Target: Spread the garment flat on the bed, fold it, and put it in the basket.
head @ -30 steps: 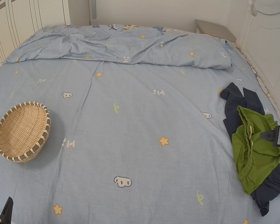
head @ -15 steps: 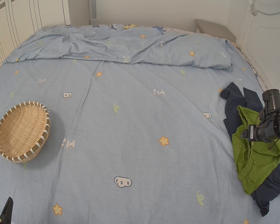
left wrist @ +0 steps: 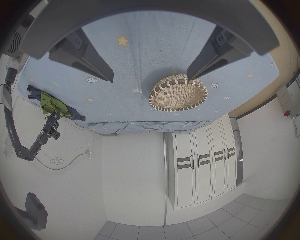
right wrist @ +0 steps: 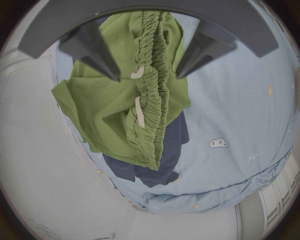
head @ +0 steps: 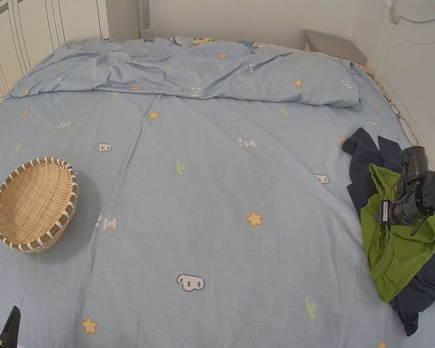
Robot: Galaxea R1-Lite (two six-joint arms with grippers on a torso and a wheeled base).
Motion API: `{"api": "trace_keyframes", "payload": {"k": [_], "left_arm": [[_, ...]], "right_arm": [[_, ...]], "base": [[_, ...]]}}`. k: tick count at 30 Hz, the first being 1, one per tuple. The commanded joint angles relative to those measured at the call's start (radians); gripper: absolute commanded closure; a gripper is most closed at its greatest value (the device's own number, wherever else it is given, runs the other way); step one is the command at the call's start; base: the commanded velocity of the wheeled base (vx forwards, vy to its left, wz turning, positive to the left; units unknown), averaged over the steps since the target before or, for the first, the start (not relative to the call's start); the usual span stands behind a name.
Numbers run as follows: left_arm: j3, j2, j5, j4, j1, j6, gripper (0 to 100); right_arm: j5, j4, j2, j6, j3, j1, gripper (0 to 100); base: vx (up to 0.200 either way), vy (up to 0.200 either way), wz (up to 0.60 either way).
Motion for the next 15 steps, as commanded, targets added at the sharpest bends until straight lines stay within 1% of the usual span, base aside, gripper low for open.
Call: {"api": "trace_keyframes", "payload": {"k": [1, 8, 11, 15], "left_arm": [[0.016, -0.016, 0.001, 0.000, 0.000, 0.000, 0], [0.016, -0.016, 0.001, 0.000, 0.000, 0.000, 0], [0.016, -0.016, 0.001, 0.000, 0.000, 0.000, 0], [0.016, -0.016, 0.001, -0.001, 0.000, 0.000, 0]], "right_arm": [[0.000, -0.001, 0.020, 0.000, -0.006, 0.003, 100], [0.000, 0.002, 0.042, 0.000, -0.020, 0.000, 100], [0.012, 0.018, 0.037, 0.000, -0.046, 0.003, 100], [0.019, 0.128, 0.013, 0.043, -0.123, 0.018, 100]], "base": [[0.000, 0.000, 0.00], [0.000, 0.000, 0.00], [0.000, 0.000, 0.00], [0.000, 0.000, 0.00]]}}
